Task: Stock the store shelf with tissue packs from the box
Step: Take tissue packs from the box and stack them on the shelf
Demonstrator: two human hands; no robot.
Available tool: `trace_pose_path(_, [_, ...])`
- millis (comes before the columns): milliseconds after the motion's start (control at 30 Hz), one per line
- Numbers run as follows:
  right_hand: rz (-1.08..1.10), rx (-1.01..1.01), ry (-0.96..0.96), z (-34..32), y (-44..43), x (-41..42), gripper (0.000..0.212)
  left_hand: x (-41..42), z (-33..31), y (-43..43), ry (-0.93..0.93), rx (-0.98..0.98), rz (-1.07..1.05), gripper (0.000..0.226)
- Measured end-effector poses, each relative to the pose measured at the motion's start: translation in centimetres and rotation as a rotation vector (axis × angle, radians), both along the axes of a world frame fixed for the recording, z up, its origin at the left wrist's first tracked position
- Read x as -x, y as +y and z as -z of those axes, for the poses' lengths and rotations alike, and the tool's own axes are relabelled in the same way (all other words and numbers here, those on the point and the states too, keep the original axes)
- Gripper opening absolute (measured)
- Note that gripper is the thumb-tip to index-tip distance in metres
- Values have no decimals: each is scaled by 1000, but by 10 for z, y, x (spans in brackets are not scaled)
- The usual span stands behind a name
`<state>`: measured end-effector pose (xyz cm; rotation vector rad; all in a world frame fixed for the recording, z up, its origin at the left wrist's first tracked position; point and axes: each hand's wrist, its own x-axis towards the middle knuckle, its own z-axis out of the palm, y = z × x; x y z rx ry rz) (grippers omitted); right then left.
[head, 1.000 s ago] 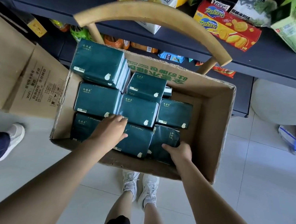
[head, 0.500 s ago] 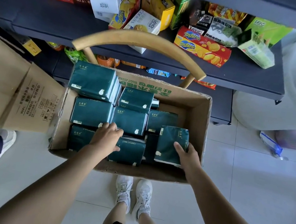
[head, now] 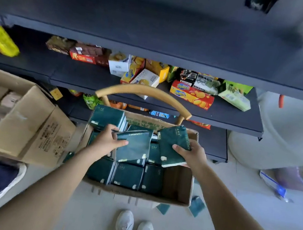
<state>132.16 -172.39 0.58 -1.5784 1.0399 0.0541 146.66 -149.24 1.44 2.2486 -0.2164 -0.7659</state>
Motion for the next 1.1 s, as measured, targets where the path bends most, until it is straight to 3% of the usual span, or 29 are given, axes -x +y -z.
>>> trace_pose_path(67, [-40, 60, -54, -35, -9, -14, 37, -11, -34, 0, -53, 58, -73, 55])
trace_pose_path(133, [-89, 133, -107, -74, -18, -28, 47, -19, -72, 1, -96, 115, -143, 56])
trace_pose_path(233, [-113, 214, -195, -134, -29, -49, 59, -31, -126, 4, -148, 271, -231, 42])
trace_pose_path(433, [-268, 466, -323, -255, -43, -75, 51, -47, -224, 13, -259, 513, -276, 24])
trace_pose_path(533, [-288, 501, -399, -302, -39, -83, 48, -52, -267, 15, -314, 613, -272, 27])
trace_pose_path(800, [-320, 611, -489, -385, -19, -133, 34, -111, -343, 26, -466, 711, -227, 26])
trace_pose_path(1100, [-293, 913, -387, -450, 5, -266, 33, -250, -391, 30, -512, 717, -54, 40])
